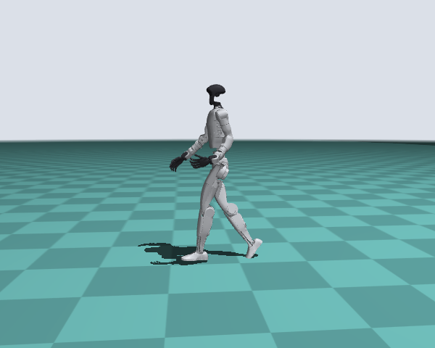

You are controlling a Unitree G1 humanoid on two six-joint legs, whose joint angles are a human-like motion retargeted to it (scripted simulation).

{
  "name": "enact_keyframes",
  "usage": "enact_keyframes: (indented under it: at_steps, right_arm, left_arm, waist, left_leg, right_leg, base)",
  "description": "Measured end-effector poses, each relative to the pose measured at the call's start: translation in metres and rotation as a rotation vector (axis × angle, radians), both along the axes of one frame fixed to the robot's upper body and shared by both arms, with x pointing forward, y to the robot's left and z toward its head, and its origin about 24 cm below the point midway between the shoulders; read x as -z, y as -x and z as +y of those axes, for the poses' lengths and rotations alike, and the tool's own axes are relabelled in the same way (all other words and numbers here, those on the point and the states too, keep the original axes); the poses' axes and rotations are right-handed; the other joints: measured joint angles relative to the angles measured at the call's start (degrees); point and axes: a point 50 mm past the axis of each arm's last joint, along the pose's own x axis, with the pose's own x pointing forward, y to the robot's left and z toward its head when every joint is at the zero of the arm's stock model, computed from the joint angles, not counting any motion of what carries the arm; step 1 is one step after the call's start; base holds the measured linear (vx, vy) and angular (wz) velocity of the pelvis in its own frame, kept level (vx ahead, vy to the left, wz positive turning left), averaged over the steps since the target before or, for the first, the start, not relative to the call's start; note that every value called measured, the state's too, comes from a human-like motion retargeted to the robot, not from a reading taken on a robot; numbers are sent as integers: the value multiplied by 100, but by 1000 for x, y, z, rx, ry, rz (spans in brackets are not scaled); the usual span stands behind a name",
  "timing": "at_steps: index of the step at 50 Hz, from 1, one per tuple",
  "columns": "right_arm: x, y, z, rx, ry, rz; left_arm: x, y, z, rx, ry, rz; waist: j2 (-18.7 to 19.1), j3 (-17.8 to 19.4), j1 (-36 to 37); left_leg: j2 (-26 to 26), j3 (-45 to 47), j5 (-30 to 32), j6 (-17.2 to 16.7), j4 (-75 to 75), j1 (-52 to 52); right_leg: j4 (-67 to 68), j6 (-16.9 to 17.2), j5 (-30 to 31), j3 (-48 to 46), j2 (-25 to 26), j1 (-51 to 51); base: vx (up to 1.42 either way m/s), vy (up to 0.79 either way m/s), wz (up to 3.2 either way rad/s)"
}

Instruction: Walk run

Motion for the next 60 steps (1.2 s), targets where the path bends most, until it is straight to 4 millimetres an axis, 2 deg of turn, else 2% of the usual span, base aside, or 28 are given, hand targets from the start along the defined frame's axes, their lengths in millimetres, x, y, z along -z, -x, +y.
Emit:
enact_keyframes:
  at_steps: [2, 3, 5, 7, 9, 13, 18, 22, 25, 27, 28, 30, 32, 33, 35, 37, 39, 41, 43, 45, 48, 50, 52, 53, 55, 57, 58, 60]
  right_arm:
    - [38, 40, 19, 31, -97, 205]
    - [55, 62, 30, 36, -142, 330]
    - [79, 111, 46, 53, -225, 594]
    - [93, 166, 57, 33, -300, 847]
    - [97, 221, 58, 13, -326, 1049]
    - [91, 322, 62, 35, -296, 1291]
    - [58, 425, 62, 185, -323, 1538]
    - [31, 472, 63, 422, -383, 1668]
    - [21, 487, 70, 634, -425, 1685]
    - [22, 486, 78, 754, -470, 1650]
    - [25, 483, 83, 800, -503, 1620]
    - [37, 465, 90, 861, -595, 1520]
    - [55, 432, 95, 866, -746, 1383]
    - [65, 409, 96, 839, -829, 1306]
    - [82, 355, 90, 748, -947, 1152]
    - [96, 293, 81, 591, -949, 982]
    - [99, 224, 67, 395, -855, 787]
    - [88, 158, 52, 193, -720, 601]
    - [65, 97, 40, 10, -582, 435]
    - [38, 48, 33, -126, -455, 280]
    - [-5, -8, 24, -212, -299, 62]
    - [-26, -30, 18, -208, -231, -48]
    - [-35, -37, 13, -175, -200, -104]
    - [-34, -35, 11, -151, -197, -113]
    - [-24, -24, 7, -79, -208, -103]
    - [2, 2, 6, 24, -258, -18]
    - [19, 21, 9, 79, -296, 53]
    - [55, 72, 21, 168, -379, 260]
  left_arm:
    - [3, 6, 0, -22, 29, 11]
    - [5, 8, 0, -43, 55, 15]
    - [7, 4, -2, -65, 96, 13]
    - [5, -7, -4, -75, 101, -4]
    - [2, -22, -9, -61, 101, -22]
    - [-14, -53, -19, 3, 60, -103]
    - [-38, -80, -25, 91, 47, -223]
    - [-48, -89, -24, 113, 64, -273]
    - [-44, -87, -25, 102, 86, -259]
    - [-35, -80, -29, 92, 101, -219]
    - [-30, -75, -31, 87, 105, -196]
    - [-22, -65, -38, 81, 121, -158]
    - [-13, -53, -46, 80, 134, -115]
    - [-11, -48, -46, 71, 137, -102]
    - [-6, -42, -48, 41, 159, -79]
    - [-3, -36, -46, 6, 175, -61]
    - [-2, -31, -40, -26, 171, -57]
    - [-3, -27, -34, -44, 156, -64]
    - [-5, -25, -26, -52, 131, -77]
    - [-7, -23, -18, -54, 103, -83]
    - [-9, -23, -13, -60, 84, -89]
    - [-10, -24, -13, -60, 83, -91]
    - [-10, -26, -14, -54, 82, -91]
    - [-10, -26, -14, -46, 79, -89]
    - [-10, -29, -18, -22, 75, -87]
    - [-8, -28, -22, -2, 67, -75]
    - [-7, -26, -23, 4, 60, -68]
    - [-3, -20, -25, -3, 62, -44]
  waist:
    - [-156, -73, -149]
    - [-335, 2, -312]
    - [-433, 91, -527]
    - [176, -6, -496]
    - [384, 36, -562]
    - [577, 192, -1288]
    - [531, 269, -1814]
    - [495, 308, -2138]
    - [672, 204, -2226]
    - [745, 86, -2322]
    - [766, 35, -2405]
    - [600, -229, -2278]
    - [431, -193, -2103]
    - [490, -58, -1965]
    - [247, -91, -1971]
    - [-48, -189, -2045]
    - [-145, -128, -1950]
    - [-298, -78, -1695]
    - [-398, -36, -1350]
    - [-378, -8, -1002]
    - [-156, 102, -521]
    - [-4, 158, -487]
    - [101, 208, -541]
    - [172, 244, -609]
    - [162, 253, -644]
    - [33, 178, -360]
    - [-50, 118, -142]
    - [-296, 47, 61]
  left_leg:
    - [-190, -939, -377, 60, 578, -77]
    - [-451, -1068, -598, 101, 817, 36]
    - [-366, -439, -939, 179, 1009, 447]
    - [455, -215, -940, 123, 627, 817]
    - [522, -230, -1022, 127, 459, 1134]
    - [475, -230, -1043, 60, -50, 1777]
    - [86, -135, -1405, -24, -529, 2680]
    - [-61, -7, -1677, -254, -586, 3336]
    - [96, 65, -1331, -577, -378, 3570]
    - [161, -172, -529, -1010, -39, 3642]
    - [191, -432, 113, -1275, 197, 3663]
    - [-269, -558, 1686, -1452, 823, 3433]
    - [-205, -447, 2396, -1452, 2588, 2866]
    - [170, -358, 2396, -1452, 3846, 2509]
    - [-230, -780, 2396, -1452, 4540, 2081]
    - [-515, -1023, 1875, -1398, 4611, 1727]
    - [-351, -976, 1160, -1028, 4784, 1274]
    - [-402, -802, 621, -404, 4364, 841]
    - [-93, -272, 216, 201, 3598, 468]
    - [122, 143, 204, 459, 2441, 251]
    - [-110, -179, 19, 597, 646, 35]
    - [-313, -300, -354, 793, -203, -162]
    - [-651, -654, -770, 323, -774, -291]
    - [-629, -245, -928, -4, -889, -234]
    - [-734, -37, -1031, 247, -796, -45]
    - [-589, 38, -867, 519, -443, 112]
    - [-398, 171, -553, 410, -301, 130]
    - [-707, -950, -395, 499, 13, 183]
  right_leg:
    - [1146, 615, 1015, -118, -69, -406]
    - [2308, 926, 1068, -230, -263, -775]
    - [3856, 1240, 1086, -584, -576, -1374]
    - [3508, 625, 978, -1101, -138, -1807]
    - [3570, 322, 383, -1369, -115, -2341]
    - [3124, 760, -652, -1449, -304, -3534]
    - [939, 800, -1125, -1978, -1404, -4178]
    - [-859, 1049, -1552, -2083, -1736, -4427]
    - [-1235, 556, -1467, -2900, -1732, -4316]
    - [-925, 285, -1472, -3249, -1764, -4106]
    - [-862, 171, -1174, -3288, -1781, -4038]
    - [-483, 9, -1150, -2522, -1944, -4108]
    - [-30, -163, -1643, -1650, -1670, -3975]
    - [100, -245, -1816, -1992, -1473, -3722]
    - [-103, -257, -1917, -1822, -1394, -3271]
    - [-388, -258, -1946, -1387, -1292, -2863]
    - [-565, -292, -1936, -910, -972, -2477]
    - [-672, -296, -1901, -454, -850, -2150]
    - [-681, -296, -1898, 40, -702, -1913]
    - [-624, -296, -1951, 584, -471, -1720]
    - [-623, -296, -2079, 974, -229, -1298]
    - [-628, -296, -2176, 1019, -165, -986]
    - [-597, -296, -2113, 945, -136, -663]
    - [-555, -296, -1992, 837, -59, -495]
    - [-465, -296, -1503, 549, -13, -244]
    - [-332, -249, -535, 161, -23, -57]
    - [-195, -109, 129, -53, -45, -26]
    - [966, 618, 1086, -166, -227, -303]
  base:
    - [120, -14, -61]
    - [128, -14, -18]
    - [104, -13, -34]
    - [76, -10, -94]
    - [92, -11, -47]
    - [88, -14, 96]
    - [84, -20, 12]
    - [90, -33, -26]
    - [102, -47, -44]
    - [107, -54, 5]
    - [109, -53, -2]
    - [106, -42, -61]
    - [113, -54, -145]
    - [100, -56, -191]
    - [83, -55, -166]
    - [86, -69, -165]
    - [83, -42, -245]
    - [90, -16, -294]
    - [99, -10, -316]
    - [89, 1, -313]
    - [92, 18, -251]
    - [92, 21, -106]
    - [140, 19, -27]
    - [138, 12, 14]
    - [113, -10, 11]
    - [119, -41, -85]
    - [133, -37, -130]
    - [140, -16, -80]
